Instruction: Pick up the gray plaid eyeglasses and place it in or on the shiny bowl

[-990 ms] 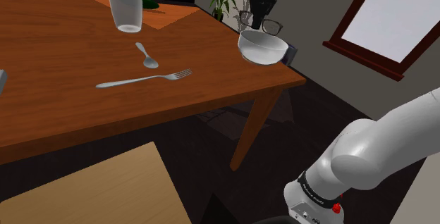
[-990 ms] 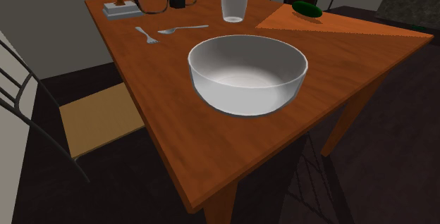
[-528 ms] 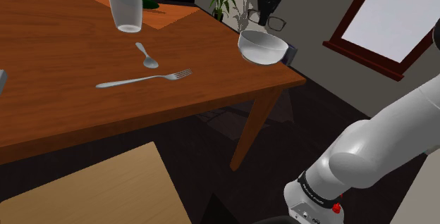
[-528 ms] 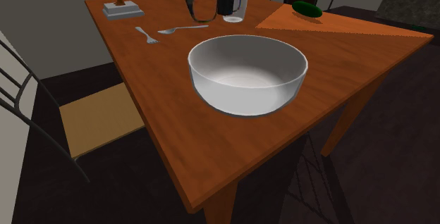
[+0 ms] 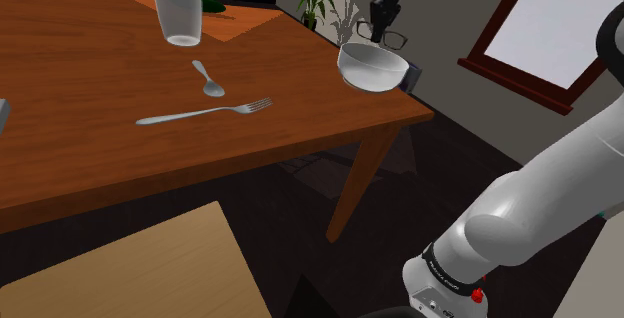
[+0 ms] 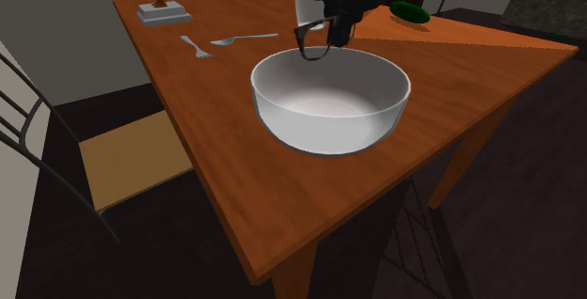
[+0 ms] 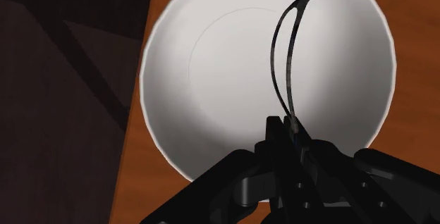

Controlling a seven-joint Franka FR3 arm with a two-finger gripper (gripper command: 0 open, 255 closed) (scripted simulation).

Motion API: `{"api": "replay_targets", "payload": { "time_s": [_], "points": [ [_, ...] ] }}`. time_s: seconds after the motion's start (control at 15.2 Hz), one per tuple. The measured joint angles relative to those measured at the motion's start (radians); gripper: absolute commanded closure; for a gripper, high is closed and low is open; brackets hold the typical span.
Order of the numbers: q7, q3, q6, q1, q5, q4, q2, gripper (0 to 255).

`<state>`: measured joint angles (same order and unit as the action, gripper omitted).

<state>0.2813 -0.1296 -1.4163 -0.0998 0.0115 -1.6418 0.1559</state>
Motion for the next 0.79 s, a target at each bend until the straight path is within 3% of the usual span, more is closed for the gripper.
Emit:
{"api": "replay_targets", "payload": {
  "time_s": [0.4, 0.79],
  "points": [
    [0.000, 0.001, -0.089, 0.000, -0.003, -0.114, 0.026, 255],
    [0.000, 0.001, -0.109, 0.000, -0.004, -0.137, 0.029, 255]
  ]
}}
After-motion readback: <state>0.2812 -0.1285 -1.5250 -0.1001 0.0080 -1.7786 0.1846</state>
